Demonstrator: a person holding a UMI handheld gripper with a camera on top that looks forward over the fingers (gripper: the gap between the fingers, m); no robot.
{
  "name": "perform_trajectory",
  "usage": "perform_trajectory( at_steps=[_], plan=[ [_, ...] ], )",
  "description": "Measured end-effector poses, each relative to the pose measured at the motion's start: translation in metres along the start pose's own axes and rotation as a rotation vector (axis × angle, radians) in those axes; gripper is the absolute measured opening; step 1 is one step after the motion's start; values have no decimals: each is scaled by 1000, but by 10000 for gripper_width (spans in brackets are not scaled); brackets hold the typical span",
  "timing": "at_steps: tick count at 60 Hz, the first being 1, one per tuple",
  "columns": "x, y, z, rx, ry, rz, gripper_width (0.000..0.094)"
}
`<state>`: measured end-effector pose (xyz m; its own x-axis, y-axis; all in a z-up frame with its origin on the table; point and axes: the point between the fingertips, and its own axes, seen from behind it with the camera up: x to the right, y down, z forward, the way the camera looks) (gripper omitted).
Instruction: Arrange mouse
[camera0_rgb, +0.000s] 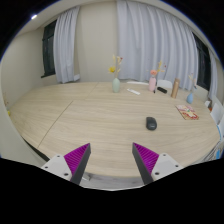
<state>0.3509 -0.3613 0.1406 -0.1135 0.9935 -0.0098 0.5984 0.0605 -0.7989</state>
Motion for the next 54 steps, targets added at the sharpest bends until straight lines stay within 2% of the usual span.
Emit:
perform_trajectory(
  at_steps=[15, 34, 54],
  plan=[
    [75, 20, 5, -12, 99, 26, 862],
    [163, 34, 29, 16, 178, 35, 865],
    [184, 34, 98, 10, 161, 60, 865]
  ],
)
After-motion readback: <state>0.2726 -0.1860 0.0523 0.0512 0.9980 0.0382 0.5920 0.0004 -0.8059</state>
